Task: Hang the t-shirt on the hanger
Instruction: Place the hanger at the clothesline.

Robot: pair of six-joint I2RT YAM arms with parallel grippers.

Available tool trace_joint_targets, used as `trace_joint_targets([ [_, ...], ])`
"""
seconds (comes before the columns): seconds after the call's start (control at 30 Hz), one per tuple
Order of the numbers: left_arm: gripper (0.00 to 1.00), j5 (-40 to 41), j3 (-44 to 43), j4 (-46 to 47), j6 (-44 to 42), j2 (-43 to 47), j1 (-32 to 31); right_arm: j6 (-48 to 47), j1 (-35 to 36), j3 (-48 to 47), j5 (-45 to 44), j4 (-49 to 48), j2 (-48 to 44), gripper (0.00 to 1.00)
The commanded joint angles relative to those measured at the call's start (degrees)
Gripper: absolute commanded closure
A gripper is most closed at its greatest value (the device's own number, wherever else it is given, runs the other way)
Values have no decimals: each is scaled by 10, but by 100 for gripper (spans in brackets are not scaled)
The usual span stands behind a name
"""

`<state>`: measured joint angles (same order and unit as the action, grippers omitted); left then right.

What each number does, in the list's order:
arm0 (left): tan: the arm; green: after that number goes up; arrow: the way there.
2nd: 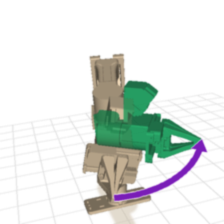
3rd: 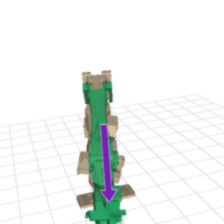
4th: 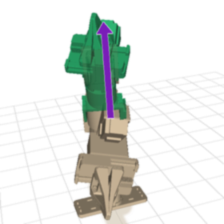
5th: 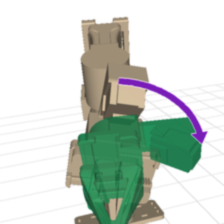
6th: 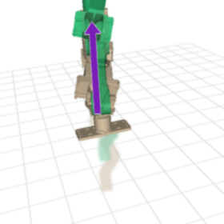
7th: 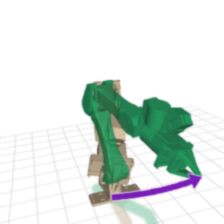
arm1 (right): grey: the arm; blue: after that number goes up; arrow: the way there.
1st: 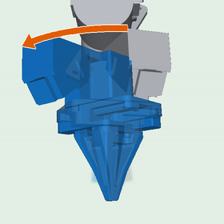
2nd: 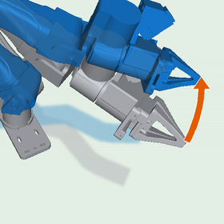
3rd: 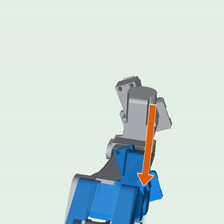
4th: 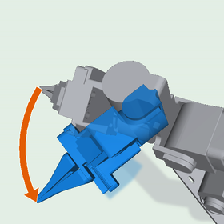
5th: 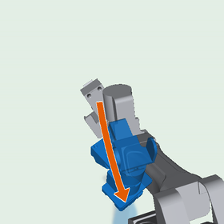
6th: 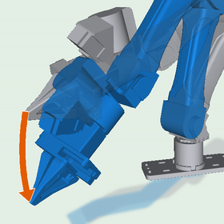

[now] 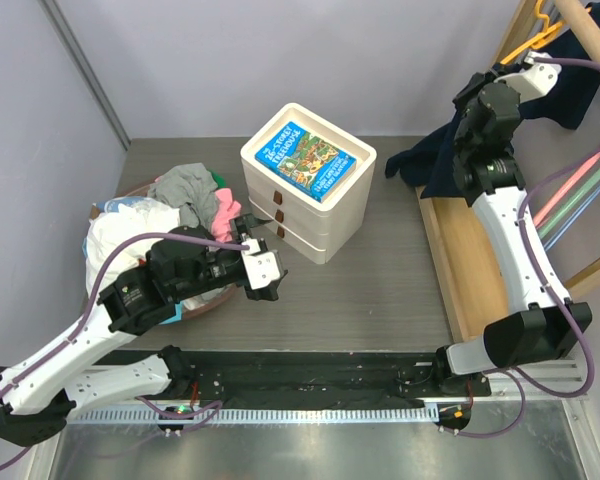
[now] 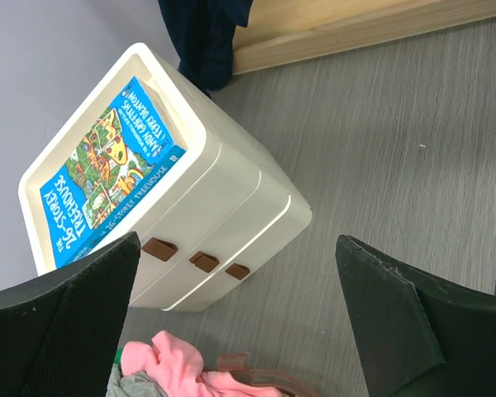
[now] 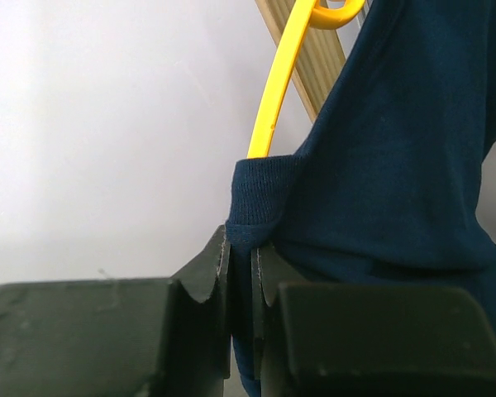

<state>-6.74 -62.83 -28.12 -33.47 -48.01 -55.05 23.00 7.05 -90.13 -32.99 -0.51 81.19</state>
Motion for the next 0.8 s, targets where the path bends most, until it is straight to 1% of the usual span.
trace_joint_targets([
  [0.0,0,-12,-21,2,-8,6,2,-1,0,-68,-54,-74,14,99],
  [0.33,0,-9,-11,-5,-19,17,1,50,-5,-128,-92,-49,76,99],
  [0.43,0,-9,-8,-7,-21,19,1,74,-12,-150,-95,-32,95,99],
  [0.47,0,-9,-7,-7,-22,19,2,98,-17,-154,-95,-13,98,99],
  [0.57,0,-10,-5,-8,-26,21,1,135,-20,-160,-88,2,105,99],
  [0.63,0,-8,-3,-8,-26,22,2,161,-20,-153,-71,2,103,99],
  [0.67,0,-9,-2,-9,-26,21,2,172,-20,-152,-66,17,103,99],
  [0.7,0,-8,-1,-9,-27,22,2,198,-20,-153,-53,19,101,99],
  [0.77,0,-8,-2,-10,-28,21,1,214,-20,-158,-40,19,100,99],
])
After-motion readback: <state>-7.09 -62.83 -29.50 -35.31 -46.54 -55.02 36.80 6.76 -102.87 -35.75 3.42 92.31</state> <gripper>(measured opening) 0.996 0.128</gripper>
